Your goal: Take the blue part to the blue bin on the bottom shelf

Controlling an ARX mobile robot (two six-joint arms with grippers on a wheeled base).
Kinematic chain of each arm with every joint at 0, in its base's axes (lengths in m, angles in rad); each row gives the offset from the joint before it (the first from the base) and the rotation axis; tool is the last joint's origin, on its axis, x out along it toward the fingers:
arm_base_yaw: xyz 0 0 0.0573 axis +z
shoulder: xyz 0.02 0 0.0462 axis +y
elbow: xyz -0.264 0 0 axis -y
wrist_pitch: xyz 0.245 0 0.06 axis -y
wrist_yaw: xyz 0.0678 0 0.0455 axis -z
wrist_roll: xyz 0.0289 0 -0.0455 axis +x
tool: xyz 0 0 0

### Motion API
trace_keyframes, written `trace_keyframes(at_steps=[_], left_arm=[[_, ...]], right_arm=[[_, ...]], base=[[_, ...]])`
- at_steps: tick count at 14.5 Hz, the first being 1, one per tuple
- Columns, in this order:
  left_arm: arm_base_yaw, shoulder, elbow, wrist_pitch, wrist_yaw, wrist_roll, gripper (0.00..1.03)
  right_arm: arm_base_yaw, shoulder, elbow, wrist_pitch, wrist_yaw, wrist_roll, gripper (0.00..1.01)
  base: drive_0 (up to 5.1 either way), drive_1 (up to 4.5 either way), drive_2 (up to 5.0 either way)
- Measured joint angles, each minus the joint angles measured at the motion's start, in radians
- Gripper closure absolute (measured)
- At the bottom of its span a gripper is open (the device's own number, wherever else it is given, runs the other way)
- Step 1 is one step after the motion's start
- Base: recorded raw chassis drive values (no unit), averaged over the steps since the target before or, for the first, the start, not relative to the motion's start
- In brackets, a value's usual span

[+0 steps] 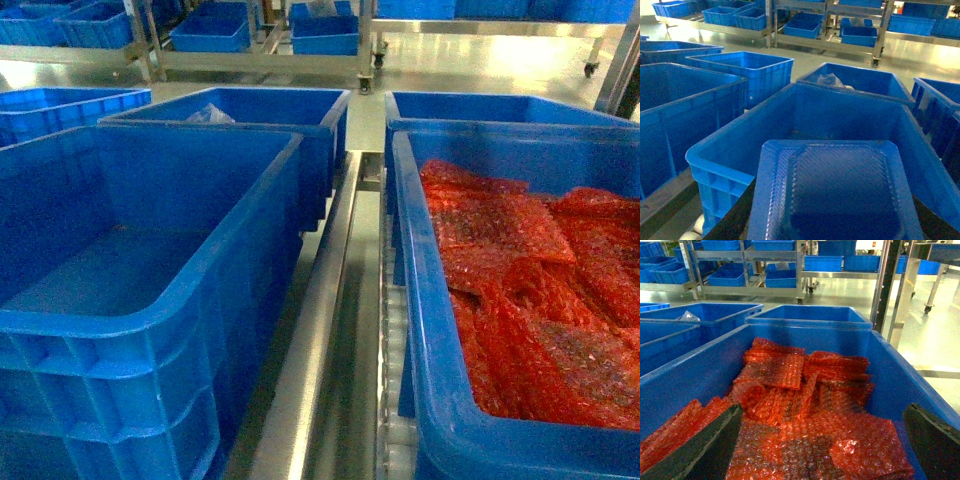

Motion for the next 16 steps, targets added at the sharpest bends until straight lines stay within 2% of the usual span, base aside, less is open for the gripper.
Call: trace_keyframes(at_steps=[10,11,12,13,16], left_arm=[[0.000,0.000,0.000,0.000,0.000,0.000,0.60],[-0.004,0.003,0.000,0.002,-0.019,0.006,0.60],[-0.043,0.032,0.001,0.009,-0.177,0.041,0.60],[-0.044,0.039,0.001,0.019,-0.230,0.072,0.60],[-0.014,0.029,0.029,0.005,-0.187,0.115,0.60]], right_arm=[[0.000,0.000,0.000,0.000,0.000,0.000,0.03],[0.000,0.000,0.000,0.000,0.000,0.000,0.03],[0.000,0.000,0.000,0.000,0.000,0.000,0.03],[0.000,0.000,0.000,0.000,0.000,0.000,0.03],[0.000,0.000,0.000,0.000,0.000,0.000,0.03]], base=[[0.0,0.00,0.0],[0.0,0.00,0.0],[0.0,0.00,0.0],[0.0,0.00,0.0],[0.0,0.00,0.0]])
